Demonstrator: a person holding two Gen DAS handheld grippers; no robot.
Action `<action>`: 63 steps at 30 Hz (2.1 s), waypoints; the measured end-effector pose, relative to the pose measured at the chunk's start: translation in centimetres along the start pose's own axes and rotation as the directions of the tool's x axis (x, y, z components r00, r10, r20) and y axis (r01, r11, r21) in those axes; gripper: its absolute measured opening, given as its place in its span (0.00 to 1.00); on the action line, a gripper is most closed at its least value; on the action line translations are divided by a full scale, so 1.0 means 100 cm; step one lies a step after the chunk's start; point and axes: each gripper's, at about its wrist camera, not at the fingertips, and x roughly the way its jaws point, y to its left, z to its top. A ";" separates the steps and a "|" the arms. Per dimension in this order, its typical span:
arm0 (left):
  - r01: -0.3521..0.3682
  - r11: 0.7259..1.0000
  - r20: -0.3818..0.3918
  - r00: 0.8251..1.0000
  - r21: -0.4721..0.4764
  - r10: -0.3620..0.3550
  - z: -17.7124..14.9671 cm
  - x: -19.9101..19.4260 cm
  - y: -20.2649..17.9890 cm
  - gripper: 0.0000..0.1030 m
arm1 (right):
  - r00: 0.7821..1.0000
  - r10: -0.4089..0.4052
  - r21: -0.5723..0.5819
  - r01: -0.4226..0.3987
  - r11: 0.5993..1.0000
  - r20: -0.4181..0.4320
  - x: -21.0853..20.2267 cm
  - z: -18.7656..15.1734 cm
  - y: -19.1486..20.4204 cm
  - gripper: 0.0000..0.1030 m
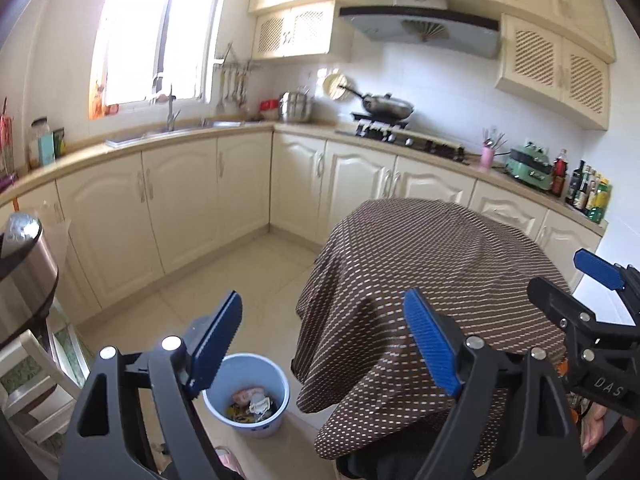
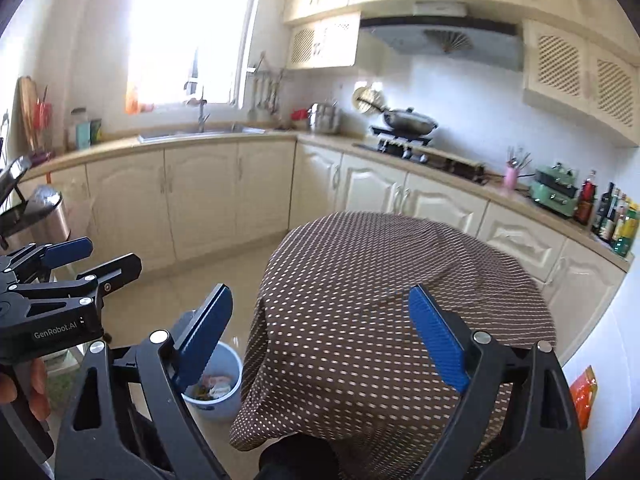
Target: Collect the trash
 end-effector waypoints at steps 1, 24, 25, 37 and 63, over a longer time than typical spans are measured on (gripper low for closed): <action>0.008 1.000 0.011 1.000 0.008 -0.008 0.001 -0.008 -0.005 0.80 | 1.000 -0.005 0.005 0.005 1.000 0.010 -0.008 0.000 0.002 0.84; 0.040 0.997 0.229 0.972 0.068 -0.055 0.003 -0.137 -0.044 0.90 | 0.974 -0.060 0.047 0.051 0.998 0.220 -0.130 -0.004 -0.007 0.93; 0.037 0.997 0.230 0.972 0.071 -0.053 0.003 -0.137 -0.044 0.90 | 0.973 -0.061 0.047 0.052 0.998 0.221 -0.130 -0.004 -0.007 0.93; 0.052 0.996 0.242 0.968 0.073 -0.068 0.000 -0.140 -0.041 0.90 | 0.973 -0.061 0.048 0.052 0.997 0.222 -0.134 -0.007 -0.001 0.93; 0.042 0.996 0.235 0.970 0.080 -0.059 0.000 -0.137 -0.042 0.90 | 0.975 -0.051 0.039 0.044 0.998 0.214 -0.132 -0.004 0.008 0.93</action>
